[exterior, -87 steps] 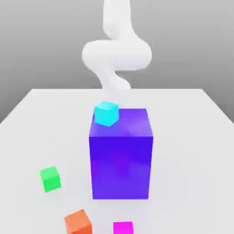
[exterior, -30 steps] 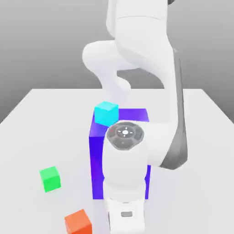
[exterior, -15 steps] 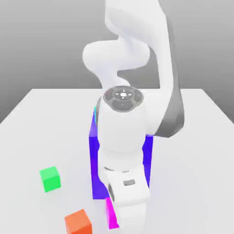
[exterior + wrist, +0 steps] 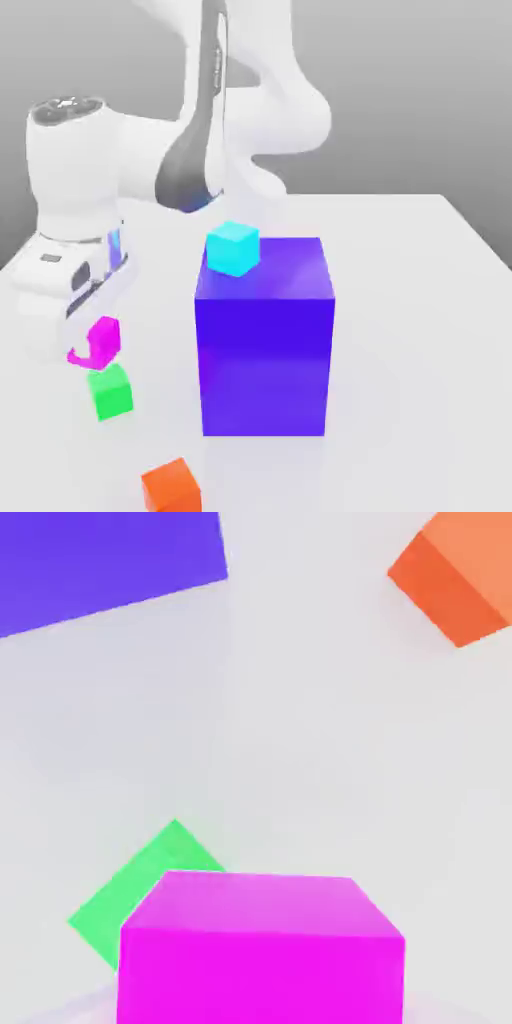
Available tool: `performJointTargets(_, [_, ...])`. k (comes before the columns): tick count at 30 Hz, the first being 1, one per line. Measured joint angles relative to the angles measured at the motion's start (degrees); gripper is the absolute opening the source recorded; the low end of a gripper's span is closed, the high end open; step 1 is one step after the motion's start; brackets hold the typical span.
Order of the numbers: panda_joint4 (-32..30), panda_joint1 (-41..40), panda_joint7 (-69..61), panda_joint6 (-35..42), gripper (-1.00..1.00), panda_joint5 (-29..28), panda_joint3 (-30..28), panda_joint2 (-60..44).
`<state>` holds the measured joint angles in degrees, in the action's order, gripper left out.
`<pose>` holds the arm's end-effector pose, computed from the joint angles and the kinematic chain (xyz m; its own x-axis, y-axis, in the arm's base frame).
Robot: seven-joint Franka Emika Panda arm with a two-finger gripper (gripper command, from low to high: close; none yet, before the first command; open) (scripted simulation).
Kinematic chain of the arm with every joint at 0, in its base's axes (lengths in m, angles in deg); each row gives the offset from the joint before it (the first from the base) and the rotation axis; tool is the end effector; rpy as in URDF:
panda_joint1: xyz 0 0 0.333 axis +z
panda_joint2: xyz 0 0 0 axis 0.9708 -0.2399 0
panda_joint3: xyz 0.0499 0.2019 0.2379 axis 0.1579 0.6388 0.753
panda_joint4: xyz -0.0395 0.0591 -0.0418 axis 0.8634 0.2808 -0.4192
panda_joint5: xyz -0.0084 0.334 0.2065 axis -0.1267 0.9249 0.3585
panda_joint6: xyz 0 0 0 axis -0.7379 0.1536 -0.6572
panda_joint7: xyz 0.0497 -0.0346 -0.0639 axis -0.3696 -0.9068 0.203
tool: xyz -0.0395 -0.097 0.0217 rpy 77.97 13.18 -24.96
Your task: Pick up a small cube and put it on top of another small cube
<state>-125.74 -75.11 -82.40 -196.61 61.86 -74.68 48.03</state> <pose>0.3271 -0.2065 0.2443 0.9230 0.3848 -0.0061 0.3848 -0.9230 0.0046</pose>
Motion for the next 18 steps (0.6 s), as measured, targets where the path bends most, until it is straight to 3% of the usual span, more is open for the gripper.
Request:
performJointTargets(10, [0.3,3.1,-13.3,-4.2,-1.00,19.9,0.4,-8.7])
performJointTargets(18, [0.5,2.0,-19.5,-9.8,-1.00,28.4,3.1,-14.5])
